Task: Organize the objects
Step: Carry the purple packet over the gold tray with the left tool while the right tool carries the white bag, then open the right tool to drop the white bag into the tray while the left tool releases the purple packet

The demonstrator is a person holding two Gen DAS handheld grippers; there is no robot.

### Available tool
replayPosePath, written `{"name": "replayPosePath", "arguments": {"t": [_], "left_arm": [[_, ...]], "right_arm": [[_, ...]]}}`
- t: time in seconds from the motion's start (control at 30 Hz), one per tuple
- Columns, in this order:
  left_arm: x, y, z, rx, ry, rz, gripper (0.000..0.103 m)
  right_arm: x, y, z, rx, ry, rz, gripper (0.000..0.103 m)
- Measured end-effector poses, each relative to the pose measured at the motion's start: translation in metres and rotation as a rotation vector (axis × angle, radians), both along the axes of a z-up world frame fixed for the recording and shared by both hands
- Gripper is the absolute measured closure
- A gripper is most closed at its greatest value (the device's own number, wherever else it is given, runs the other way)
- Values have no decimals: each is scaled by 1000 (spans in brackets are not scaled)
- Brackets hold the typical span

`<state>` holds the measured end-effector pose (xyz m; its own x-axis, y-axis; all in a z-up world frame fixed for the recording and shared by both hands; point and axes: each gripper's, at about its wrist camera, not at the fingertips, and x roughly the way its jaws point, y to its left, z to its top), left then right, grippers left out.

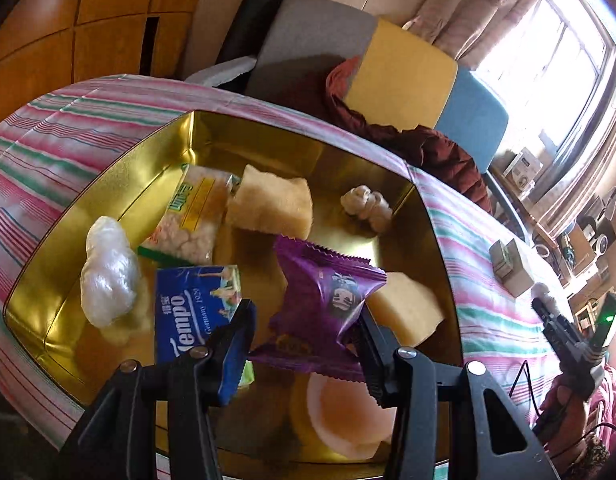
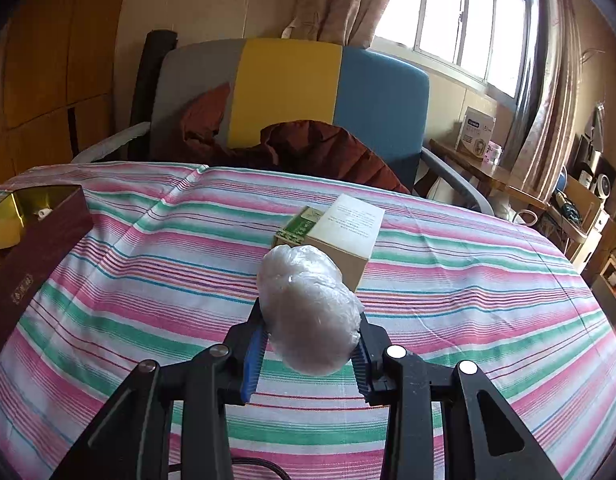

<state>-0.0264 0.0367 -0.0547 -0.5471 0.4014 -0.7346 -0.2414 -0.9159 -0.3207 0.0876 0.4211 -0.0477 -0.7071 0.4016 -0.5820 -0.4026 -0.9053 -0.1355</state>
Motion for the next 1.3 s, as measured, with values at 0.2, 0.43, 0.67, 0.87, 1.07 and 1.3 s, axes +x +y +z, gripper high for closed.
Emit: {"name": "replayPosePath", "arguments": {"t": [0.2,0.43,0.67,0.87,1.07,1.3], "left_arm": [[3,-2,-4,7,-23,1,48],[6,-7,-3,-39,3,28,44],[4,-9,-5,-124,23,47,44],[4,-20,-1,-70,16,81,44],[14,-26,11,-14,70,121,43],[19,-18,17,-12,90,115,43]], "right_arm": [[-3,-33,26,-93,76,93,65],[-21,-99,45,-127,82,292,65],[-45,-159,53,-183,53,466,65],[-78,-199,55,-162,-10,557,65],[-112,-216,43,-153,-90,567,65],[-134,-220,27,-148,-142,548,63]]}}
